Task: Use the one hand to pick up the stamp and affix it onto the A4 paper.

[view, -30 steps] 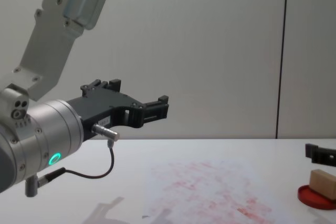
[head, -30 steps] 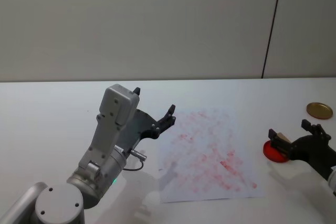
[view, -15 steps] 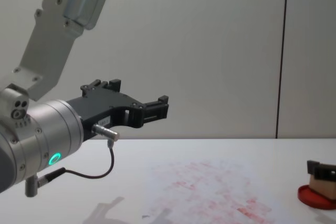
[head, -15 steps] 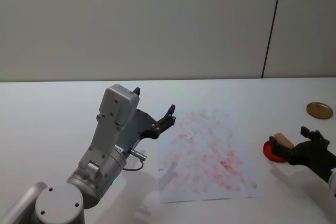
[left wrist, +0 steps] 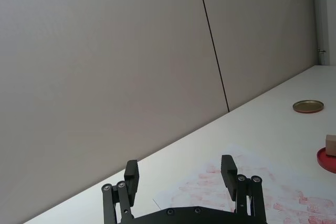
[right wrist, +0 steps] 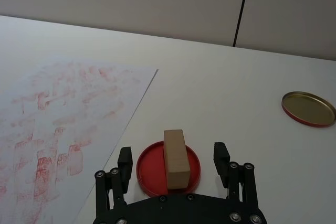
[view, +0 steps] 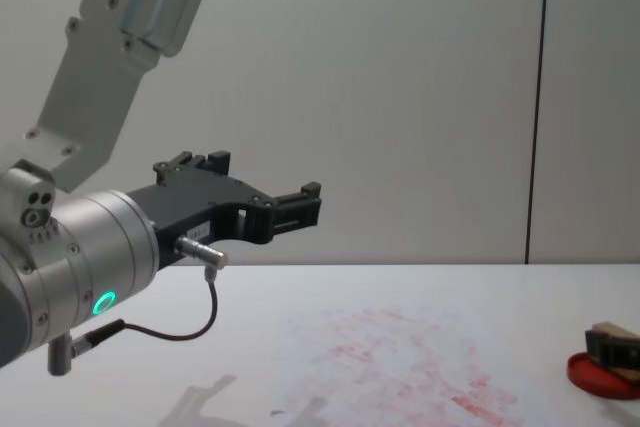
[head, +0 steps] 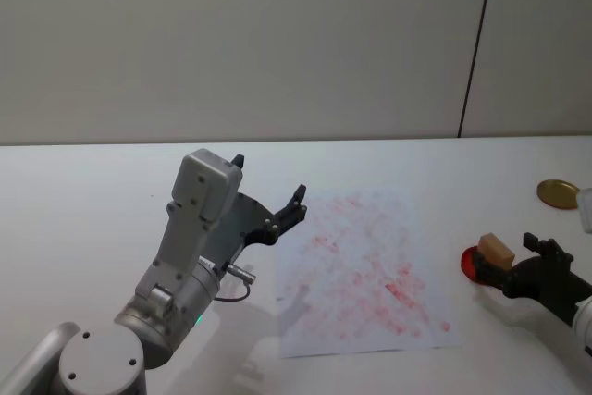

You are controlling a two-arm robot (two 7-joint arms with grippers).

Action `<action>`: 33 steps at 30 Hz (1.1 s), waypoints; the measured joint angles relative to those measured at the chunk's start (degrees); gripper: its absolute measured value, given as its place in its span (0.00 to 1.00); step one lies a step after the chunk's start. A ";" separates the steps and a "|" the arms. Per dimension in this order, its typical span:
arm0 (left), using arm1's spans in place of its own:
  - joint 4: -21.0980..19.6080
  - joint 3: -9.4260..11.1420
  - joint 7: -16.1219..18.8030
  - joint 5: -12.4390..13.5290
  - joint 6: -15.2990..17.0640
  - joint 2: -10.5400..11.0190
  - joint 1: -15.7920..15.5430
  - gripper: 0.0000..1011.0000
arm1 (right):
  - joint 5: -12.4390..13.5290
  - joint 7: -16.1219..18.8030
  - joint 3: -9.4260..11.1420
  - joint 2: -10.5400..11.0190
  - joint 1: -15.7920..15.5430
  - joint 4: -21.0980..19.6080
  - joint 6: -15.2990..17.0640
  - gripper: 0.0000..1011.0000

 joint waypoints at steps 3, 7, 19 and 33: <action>0.00 0.00 0.00 0.00 0.00 0.00 0.00 0.98 | -0.19 0.15 -0.06 -0.11 0.27 0.56 0.03 0.92; 0.00 0.00 0.00 0.00 0.00 0.00 0.00 0.98 | -0.42 0.33 -0.18 -0.30 0.65 1.32 0.00 0.79; 0.00 0.00 0.00 0.00 0.00 0.00 0.00 0.98 | -1.00 0.67 -0.45 -0.73 1.42 2.74 -0.76 0.48; 0.00 0.00 0.00 0.00 0.00 0.00 0.00 0.98 | -2.05 0.76 -0.79 -1.08 1.83 3.35 -2.70 0.21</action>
